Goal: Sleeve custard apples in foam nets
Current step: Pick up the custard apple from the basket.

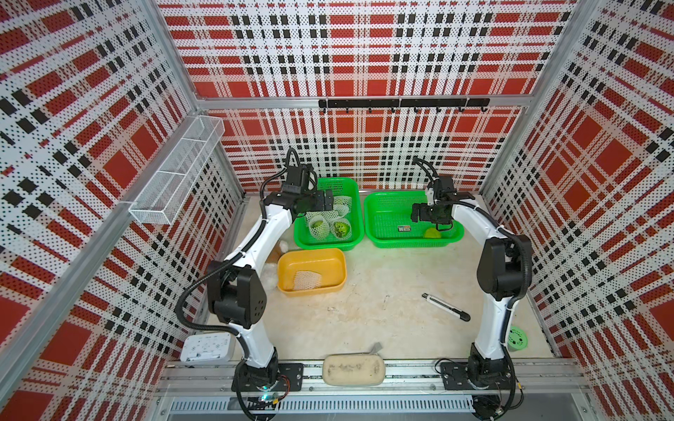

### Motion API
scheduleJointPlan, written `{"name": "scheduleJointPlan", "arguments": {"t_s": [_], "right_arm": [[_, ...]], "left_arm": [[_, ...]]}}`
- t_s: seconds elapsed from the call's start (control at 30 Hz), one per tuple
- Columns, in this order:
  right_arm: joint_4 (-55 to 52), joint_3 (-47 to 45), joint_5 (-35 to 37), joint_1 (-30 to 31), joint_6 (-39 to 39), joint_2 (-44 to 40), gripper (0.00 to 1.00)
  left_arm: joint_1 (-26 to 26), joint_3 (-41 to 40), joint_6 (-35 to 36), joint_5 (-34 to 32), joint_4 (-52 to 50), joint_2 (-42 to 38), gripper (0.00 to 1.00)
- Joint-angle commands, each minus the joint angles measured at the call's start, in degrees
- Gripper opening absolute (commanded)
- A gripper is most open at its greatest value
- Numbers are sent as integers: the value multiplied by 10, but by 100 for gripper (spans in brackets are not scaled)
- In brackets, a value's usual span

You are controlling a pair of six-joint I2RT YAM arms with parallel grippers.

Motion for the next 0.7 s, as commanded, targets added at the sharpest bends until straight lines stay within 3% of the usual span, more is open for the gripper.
{"name": "scheduleJointPlan", "arguments": {"t_s": [0.0, 0.17, 0.27, 0.5, 0.57, 0.67], "right_arm": [[-27, 42, 63, 1, -15, 39, 100], [-52, 91, 97, 0, -19, 91, 95], [-94, 125, 116, -1, -20, 119, 98], [-103, 82, 127, 0, -27, 112, 99], [-101, 74, 122, 0, -29, 109, 94], [-110, 82, 121, 0, -33, 113, 78]], "left_arm": [[-4, -51, 8, 48, 38, -58, 99], [-12, -138, 10, 67, 76, -135, 99], [-18, -184, 14, 61, 78, -175, 99], [-25, -266, 8, 67, 81, -236, 99], [-39, -277, 7, 65, 81, -241, 99], [-49, -286, 8, 63, 74, -240, 99]]}}
